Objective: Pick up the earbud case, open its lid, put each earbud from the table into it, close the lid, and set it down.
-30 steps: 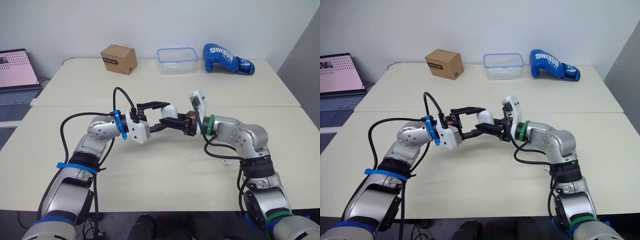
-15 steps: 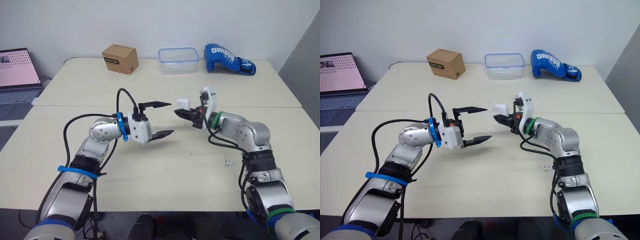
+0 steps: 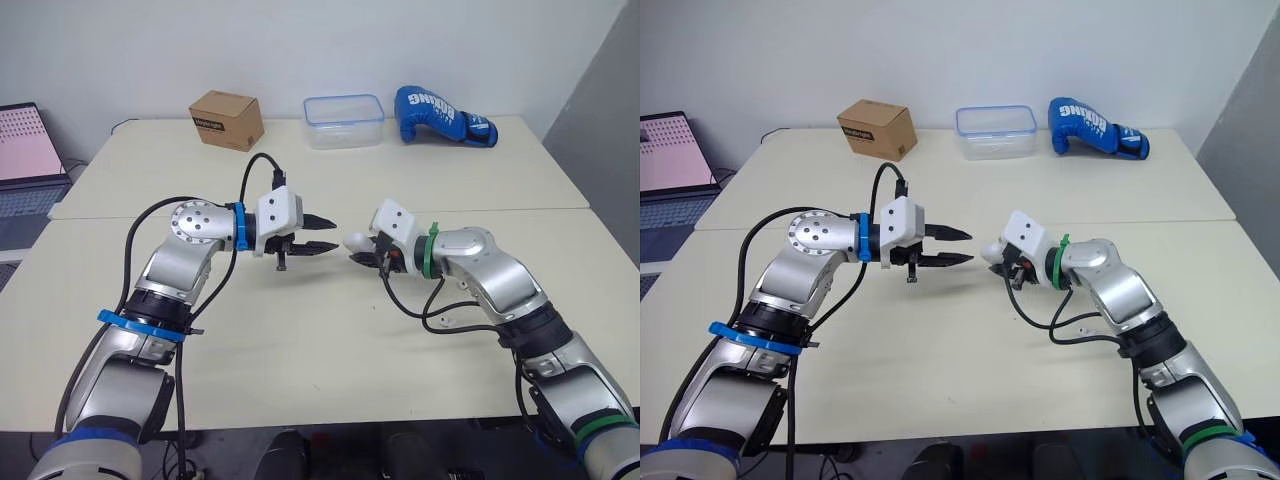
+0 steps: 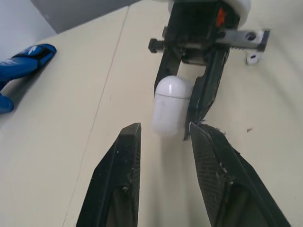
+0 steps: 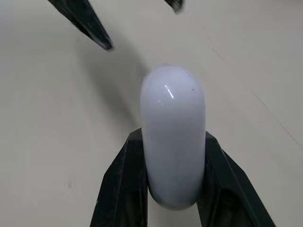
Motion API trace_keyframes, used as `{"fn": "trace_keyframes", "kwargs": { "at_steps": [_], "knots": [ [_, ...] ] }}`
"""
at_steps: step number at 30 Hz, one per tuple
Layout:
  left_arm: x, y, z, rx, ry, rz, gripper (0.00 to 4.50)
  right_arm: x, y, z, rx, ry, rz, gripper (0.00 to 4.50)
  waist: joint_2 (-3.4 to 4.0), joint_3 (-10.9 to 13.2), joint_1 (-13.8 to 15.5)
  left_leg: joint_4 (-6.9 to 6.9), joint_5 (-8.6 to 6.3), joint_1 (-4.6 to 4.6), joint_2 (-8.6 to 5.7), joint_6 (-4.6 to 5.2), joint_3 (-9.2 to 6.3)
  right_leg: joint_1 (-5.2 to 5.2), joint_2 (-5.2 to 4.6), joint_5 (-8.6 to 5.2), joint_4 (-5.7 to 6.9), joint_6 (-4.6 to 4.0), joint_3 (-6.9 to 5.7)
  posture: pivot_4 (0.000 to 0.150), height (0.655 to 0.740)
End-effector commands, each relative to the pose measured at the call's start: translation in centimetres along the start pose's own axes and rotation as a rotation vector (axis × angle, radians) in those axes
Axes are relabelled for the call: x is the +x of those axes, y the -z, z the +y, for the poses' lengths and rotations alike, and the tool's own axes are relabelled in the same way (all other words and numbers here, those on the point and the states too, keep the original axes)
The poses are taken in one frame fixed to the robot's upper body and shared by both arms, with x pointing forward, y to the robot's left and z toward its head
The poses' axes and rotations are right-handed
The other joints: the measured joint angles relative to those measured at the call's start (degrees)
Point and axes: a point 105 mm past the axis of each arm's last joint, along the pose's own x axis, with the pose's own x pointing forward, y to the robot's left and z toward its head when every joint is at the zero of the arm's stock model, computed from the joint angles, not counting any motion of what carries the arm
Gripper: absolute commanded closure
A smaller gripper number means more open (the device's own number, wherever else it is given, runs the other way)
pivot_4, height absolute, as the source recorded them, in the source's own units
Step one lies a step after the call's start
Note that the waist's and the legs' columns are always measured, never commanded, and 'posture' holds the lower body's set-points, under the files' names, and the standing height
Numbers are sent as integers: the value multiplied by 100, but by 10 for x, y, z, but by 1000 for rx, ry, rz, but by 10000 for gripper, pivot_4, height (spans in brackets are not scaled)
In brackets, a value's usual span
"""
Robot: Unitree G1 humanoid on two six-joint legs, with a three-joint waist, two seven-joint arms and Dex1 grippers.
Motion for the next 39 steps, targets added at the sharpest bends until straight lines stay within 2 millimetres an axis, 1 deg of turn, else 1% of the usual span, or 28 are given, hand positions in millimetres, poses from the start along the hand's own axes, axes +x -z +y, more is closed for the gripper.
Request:
{"fn": "trace_keyframes", "kwargs": {
  "at_steps": [1,4,12,18,22,27,31,33,34,36,38,39],
  "knots": [
    [1,-8,4,85,40,16,27457,-4,-21,3,-108,-13,-26,36297,0,0,6,0,0,-1,0,0,0,0,0,0,0,0,0,1500,7400],
    [4,-9,2,93,78,25,27457,-3,-26,5,-160,-21,-19,36297,0,0,8,1,0,-1,-1,0,0,0,0,0,1,0,0,1500,7400],
    [12,-10,2,124,114,48,27457,0,-38,9,-274,-36,2,36297,0,0,8,1,0,-2,0,0,-1,-1,0,0,1,0,-1,1500,7400],
    [17,-9,4,142,115,67,27457,2,-45,9,-312,-36,-2,36297,0,0,9,2,0,-1,-1,0,0,-1,-1,0,2,0,0,1500,7400],
    [20,-12,4,130,121,53,27457,4,-46,11,-323,-38,0,36297,0,0,8,2,0,-1,0,0,0,-1,0,0,2,0,0,1500,7400],
    [23,-14,2,137,138,43,37819,5,-48,11,-313,-32,-12,36297,0,0,8,3,0,-1,-1,0,-1,-1,-1,0,3,0,0,1500,7400],
    [23,-12,4,119,125,43,37782,4,-47,10,-285,-29,-24,36297,0,0,9,3,0,-1,-1,0,-1,-1,0,0,3,0,-1,1500,7400],
    [20,-8,6,53,111,37,37782,-2,-45,6,-246,-12,-35,29189,0,0,9,3,0,-2,-1,0,-1,-1,-1,0,3,0,0,1500,7400],
    [18,-6,6,23,109,33,37782,-6,-43,4,-230,-5,-38,26537,0,0,8,3,0,-1,-2,0,-1,0,-1,0,3,0,0,1500,7400],
    [10,-1,6,-95,91,8,37782,-18,-34,-4,-189,20,-40,19935,0,0,8,3,0,-2,-1,0,-1,-1,-1,0,4,0,0,1500,7400],
    [2,2,6,-218,72,-21,37782,-30,-27,-8,-101,45,-68,13175,-1,0,8,3,0,-3,-2,0,-4,0,-1,0,3,0,-2,1500,7400],
    [-3,3,4,-299,65,-41,37782,-36,-25,-8,-34,45,-94,9104,-1,1,7,4,0,-2,-2,0,-3,0,-2,0,3,0,-1,1500,7400]
  ]
}}
